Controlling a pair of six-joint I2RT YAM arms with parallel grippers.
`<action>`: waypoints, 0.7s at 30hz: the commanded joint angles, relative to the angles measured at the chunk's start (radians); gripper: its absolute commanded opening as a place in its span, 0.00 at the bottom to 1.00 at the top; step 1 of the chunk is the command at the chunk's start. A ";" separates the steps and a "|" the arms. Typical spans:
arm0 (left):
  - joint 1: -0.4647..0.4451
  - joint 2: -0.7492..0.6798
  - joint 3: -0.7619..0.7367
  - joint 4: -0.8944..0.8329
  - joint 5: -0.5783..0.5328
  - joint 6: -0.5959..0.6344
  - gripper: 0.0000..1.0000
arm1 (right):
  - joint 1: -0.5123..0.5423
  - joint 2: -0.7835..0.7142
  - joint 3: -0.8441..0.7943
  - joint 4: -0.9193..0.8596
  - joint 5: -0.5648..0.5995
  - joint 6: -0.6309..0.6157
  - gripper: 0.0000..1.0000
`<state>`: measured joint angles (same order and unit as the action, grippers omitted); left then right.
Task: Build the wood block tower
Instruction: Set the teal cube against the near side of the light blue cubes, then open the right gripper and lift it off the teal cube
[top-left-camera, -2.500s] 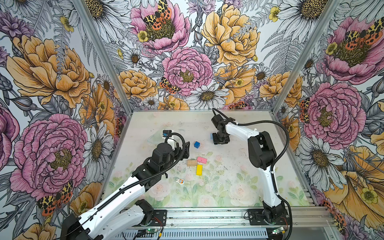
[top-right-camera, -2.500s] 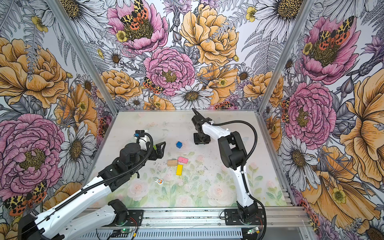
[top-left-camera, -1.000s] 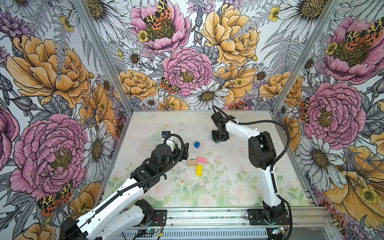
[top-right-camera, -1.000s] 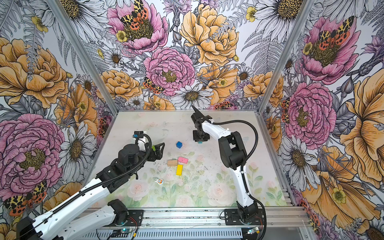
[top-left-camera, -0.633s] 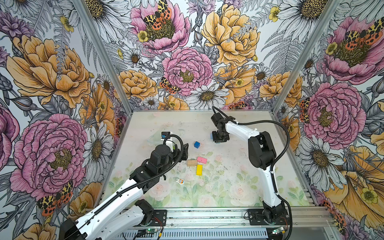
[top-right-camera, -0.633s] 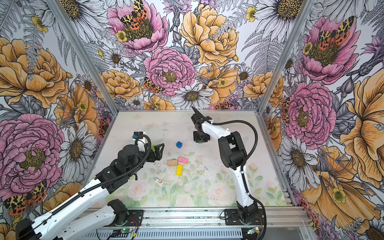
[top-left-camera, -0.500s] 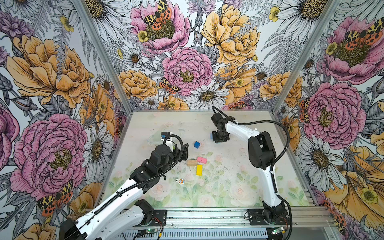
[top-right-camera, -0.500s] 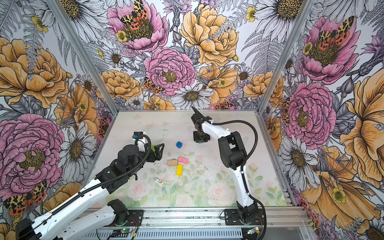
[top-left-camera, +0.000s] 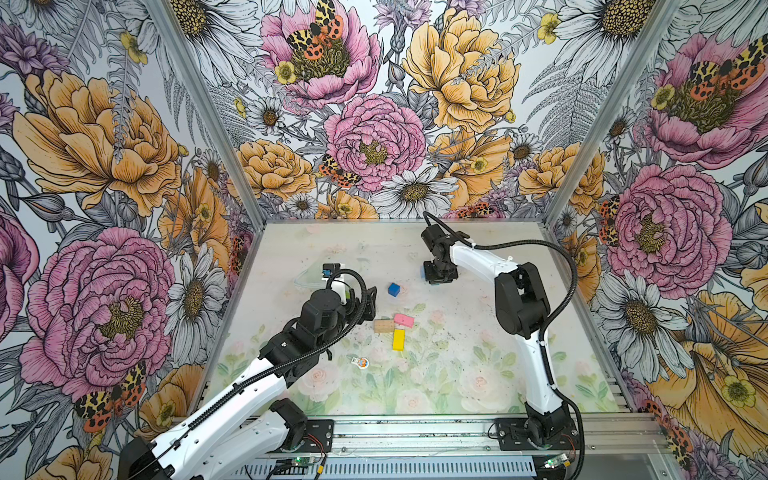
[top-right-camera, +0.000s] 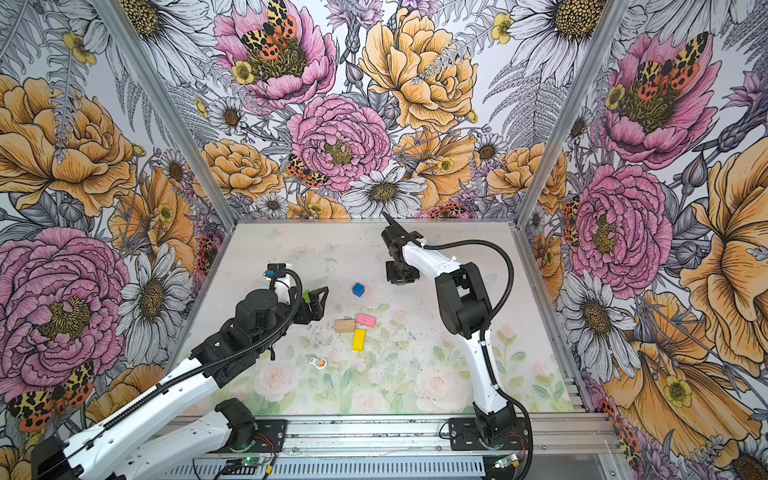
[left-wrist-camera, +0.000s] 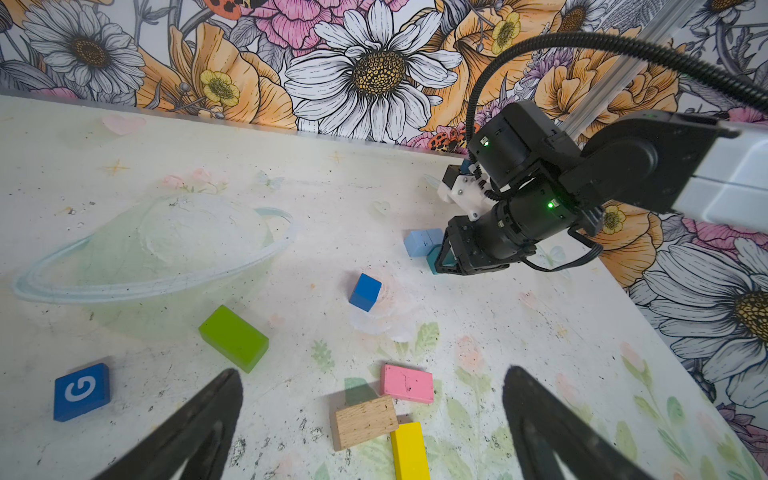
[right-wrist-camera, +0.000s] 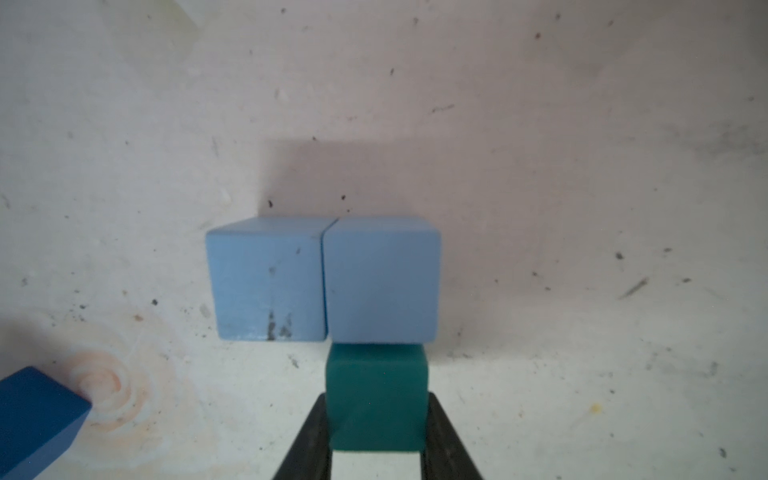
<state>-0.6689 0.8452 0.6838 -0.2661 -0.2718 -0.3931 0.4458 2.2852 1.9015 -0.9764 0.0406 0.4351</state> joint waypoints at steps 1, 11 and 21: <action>0.012 -0.002 -0.002 -0.012 -0.018 0.003 0.99 | -0.006 0.042 0.011 -0.001 0.010 -0.009 0.31; 0.011 -0.003 0.005 -0.016 -0.018 0.001 0.99 | -0.015 0.048 0.013 -0.001 0.004 -0.019 0.34; 0.011 -0.012 0.011 -0.022 -0.011 -0.006 0.99 | -0.010 -0.017 -0.009 0.001 -0.006 -0.042 0.63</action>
<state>-0.6659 0.8452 0.6838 -0.2741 -0.2718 -0.3935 0.4370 2.2990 1.9018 -0.9775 0.0322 0.4030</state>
